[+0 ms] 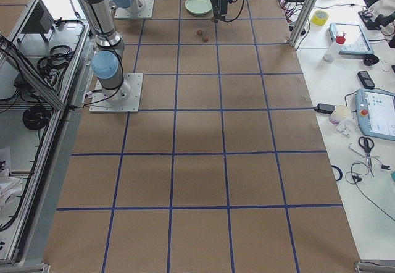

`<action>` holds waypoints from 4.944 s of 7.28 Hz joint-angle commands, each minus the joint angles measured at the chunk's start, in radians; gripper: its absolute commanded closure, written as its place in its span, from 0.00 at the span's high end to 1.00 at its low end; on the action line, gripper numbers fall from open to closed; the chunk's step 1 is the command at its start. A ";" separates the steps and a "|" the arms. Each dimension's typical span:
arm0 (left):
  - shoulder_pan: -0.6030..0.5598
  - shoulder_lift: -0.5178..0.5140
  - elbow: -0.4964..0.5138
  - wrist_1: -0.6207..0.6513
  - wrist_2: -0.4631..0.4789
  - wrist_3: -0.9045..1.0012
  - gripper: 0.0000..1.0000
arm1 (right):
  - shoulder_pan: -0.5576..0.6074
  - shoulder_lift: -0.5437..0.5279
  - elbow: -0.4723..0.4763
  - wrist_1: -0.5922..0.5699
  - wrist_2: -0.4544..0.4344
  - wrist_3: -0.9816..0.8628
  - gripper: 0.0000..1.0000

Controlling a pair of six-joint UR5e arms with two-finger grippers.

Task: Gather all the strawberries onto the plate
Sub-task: 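Lift the strawberry with the left gripper and carry it over the plate, then open the left gripper to drop the strawberry onto the plate, then reach the left gripper to the next strawberry and grasp it, then carry the strawberry over the plate and release it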

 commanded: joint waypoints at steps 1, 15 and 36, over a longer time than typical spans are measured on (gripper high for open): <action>0.166 0.061 0.002 -0.137 0.030 0.181 0.00 | -0.001 0.000 0.000 0.001 -0.002 0.000 1.00; 0.016 0.156 -0.064 -0.152 -0.010 0.081 1.00 | -0.001 0.002 0.001 -0.003 0.005 0.000 1.00; 0.151 0.124 0.006 -0.282 0.077 0.336 0.00 | -0.003 0.002 0.006 -0.002 0.001 0.000 1.00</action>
